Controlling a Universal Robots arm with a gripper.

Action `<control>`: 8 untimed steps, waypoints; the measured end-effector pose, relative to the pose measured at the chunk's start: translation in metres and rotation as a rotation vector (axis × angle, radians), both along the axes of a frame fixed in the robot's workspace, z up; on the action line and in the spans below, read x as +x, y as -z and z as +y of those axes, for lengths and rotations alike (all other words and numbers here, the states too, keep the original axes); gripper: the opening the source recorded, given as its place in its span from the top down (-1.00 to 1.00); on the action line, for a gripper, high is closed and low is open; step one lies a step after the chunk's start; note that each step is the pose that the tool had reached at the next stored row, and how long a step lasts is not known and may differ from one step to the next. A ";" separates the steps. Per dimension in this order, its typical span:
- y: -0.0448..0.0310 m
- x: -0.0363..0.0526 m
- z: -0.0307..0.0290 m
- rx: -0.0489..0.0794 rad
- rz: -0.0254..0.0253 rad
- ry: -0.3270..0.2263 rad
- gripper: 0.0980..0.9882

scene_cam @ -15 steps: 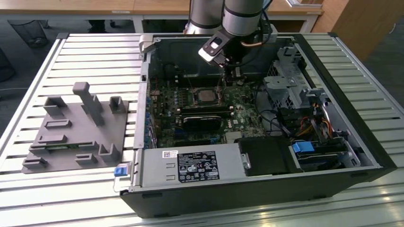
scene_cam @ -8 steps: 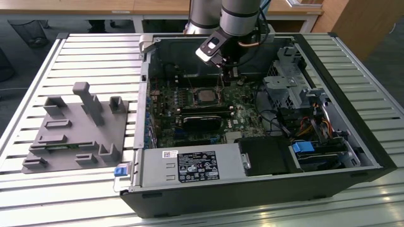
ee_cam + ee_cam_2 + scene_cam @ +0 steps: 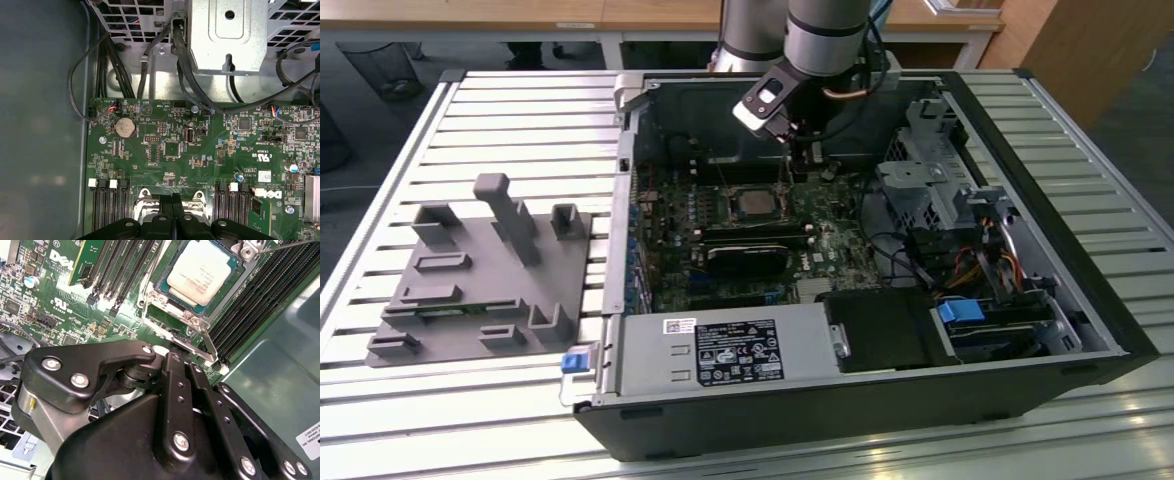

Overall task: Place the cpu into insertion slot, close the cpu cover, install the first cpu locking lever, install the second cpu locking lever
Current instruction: 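Close the cpu cover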

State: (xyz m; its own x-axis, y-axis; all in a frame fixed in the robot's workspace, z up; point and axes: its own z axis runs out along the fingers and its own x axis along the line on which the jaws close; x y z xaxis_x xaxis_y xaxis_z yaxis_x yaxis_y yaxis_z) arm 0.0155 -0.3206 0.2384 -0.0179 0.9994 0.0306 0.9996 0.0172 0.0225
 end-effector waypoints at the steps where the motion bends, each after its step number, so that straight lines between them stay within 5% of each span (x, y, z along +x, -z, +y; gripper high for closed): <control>1: 0.0000 -0.0002 0.0000 0.000 0.0000 0.000 0.96; 2: 0.0005 -0.0099 0.0000 0.000 0.0000 0.000 0.96; 8: 0.0005 -0.0102 0.0000 0.000 0.0000 0.000 0.96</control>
